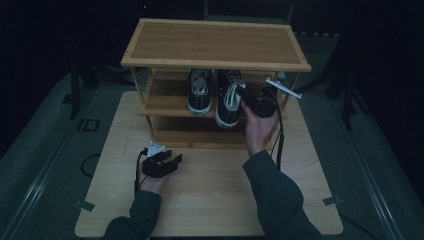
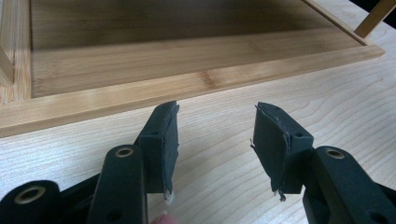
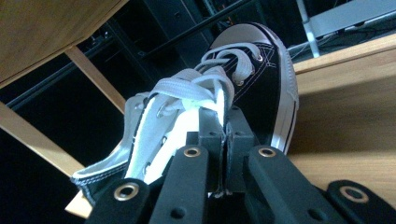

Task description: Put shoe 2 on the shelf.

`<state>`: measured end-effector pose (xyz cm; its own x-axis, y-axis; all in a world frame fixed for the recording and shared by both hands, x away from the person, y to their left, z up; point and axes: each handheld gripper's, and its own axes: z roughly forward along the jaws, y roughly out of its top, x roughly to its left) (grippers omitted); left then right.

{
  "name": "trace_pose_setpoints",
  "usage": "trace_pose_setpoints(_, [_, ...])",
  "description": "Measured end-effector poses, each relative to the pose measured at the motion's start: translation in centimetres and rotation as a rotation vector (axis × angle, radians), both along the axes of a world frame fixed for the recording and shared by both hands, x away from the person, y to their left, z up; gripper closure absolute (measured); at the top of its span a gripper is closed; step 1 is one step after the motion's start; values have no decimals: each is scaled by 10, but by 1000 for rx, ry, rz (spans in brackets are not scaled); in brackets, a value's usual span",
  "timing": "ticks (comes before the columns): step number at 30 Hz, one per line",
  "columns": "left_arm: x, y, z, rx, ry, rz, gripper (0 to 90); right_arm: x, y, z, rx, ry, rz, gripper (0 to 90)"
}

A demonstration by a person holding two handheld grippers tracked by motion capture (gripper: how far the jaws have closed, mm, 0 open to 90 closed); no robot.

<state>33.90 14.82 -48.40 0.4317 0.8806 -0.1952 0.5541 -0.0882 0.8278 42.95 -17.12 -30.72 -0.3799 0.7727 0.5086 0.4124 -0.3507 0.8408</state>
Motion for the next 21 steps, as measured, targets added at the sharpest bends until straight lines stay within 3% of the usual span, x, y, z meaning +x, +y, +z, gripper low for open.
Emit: trace_pose_setpoints(21, [0, 1, 0, -5, 0, 1, 508, 24, 1, -2, -36, 12, -70, 884])
